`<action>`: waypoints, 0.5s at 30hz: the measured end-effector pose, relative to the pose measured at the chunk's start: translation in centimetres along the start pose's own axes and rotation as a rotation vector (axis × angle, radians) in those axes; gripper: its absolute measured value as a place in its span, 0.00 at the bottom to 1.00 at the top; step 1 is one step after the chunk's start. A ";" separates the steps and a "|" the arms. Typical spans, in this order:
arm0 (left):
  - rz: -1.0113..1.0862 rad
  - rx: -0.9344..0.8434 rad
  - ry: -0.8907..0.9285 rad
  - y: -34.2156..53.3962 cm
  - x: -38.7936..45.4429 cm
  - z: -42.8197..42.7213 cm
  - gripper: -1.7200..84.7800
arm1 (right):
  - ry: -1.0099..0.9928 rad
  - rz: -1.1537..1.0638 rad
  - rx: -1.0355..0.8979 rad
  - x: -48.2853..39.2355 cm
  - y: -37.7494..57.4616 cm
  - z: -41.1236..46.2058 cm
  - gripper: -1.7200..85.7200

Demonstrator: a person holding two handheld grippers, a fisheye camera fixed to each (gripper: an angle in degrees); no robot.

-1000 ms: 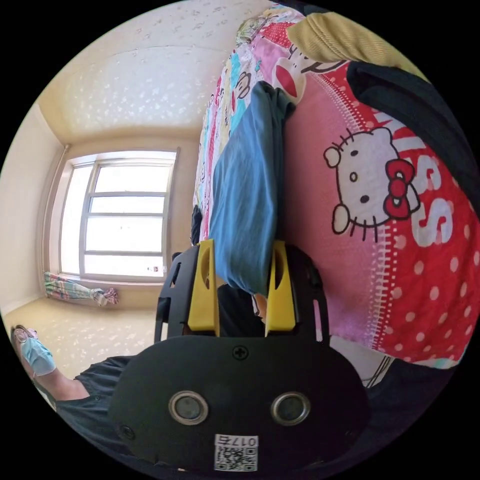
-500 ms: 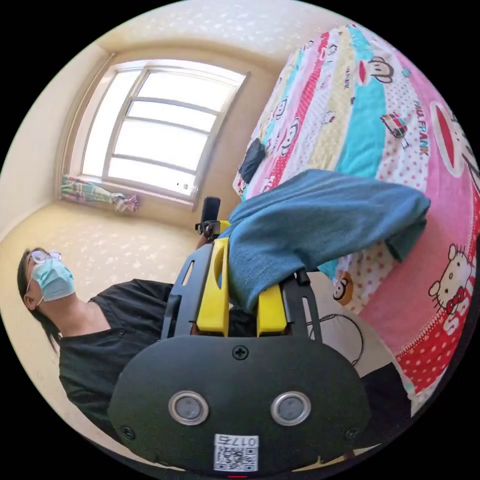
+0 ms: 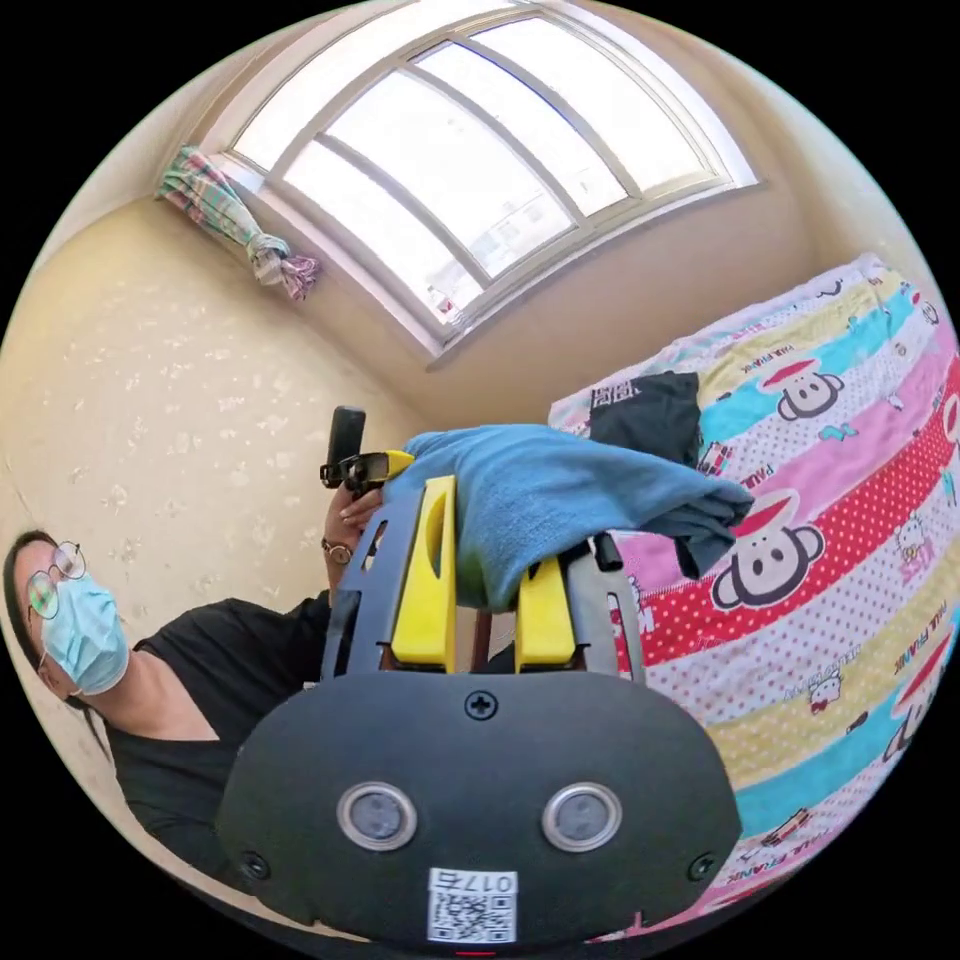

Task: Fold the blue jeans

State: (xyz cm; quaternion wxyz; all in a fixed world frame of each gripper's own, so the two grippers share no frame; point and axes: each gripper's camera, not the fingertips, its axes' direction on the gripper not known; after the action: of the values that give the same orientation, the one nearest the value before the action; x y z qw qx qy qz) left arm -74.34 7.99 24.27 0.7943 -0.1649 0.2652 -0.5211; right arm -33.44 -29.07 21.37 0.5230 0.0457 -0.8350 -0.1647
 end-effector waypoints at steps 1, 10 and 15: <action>0.005 0.019 -0.034 -0.9 -0.6 -0.3 0.12 | 0.057 0.015 0.015 1.2 -2.3 1.8 0.10; -0.408 -0.150 0.062 9.3 -17.4 6.7 0.14 | 0.047 0.404 -0.074 17.9 5.7 14.3 0.07; -0.333 -0.196 0.175 17.4 -12.4 9.0 0.08 | 0.239 0.537 -0.003 21.1 18.7 9.9 0.07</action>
State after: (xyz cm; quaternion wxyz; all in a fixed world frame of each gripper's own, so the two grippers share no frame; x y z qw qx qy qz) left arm -60.07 26.24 25.27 0.6515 -0.2370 0.3515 -0.6292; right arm -49.92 -14.49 41.57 0.6427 -0.1588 -0.7493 -0.0151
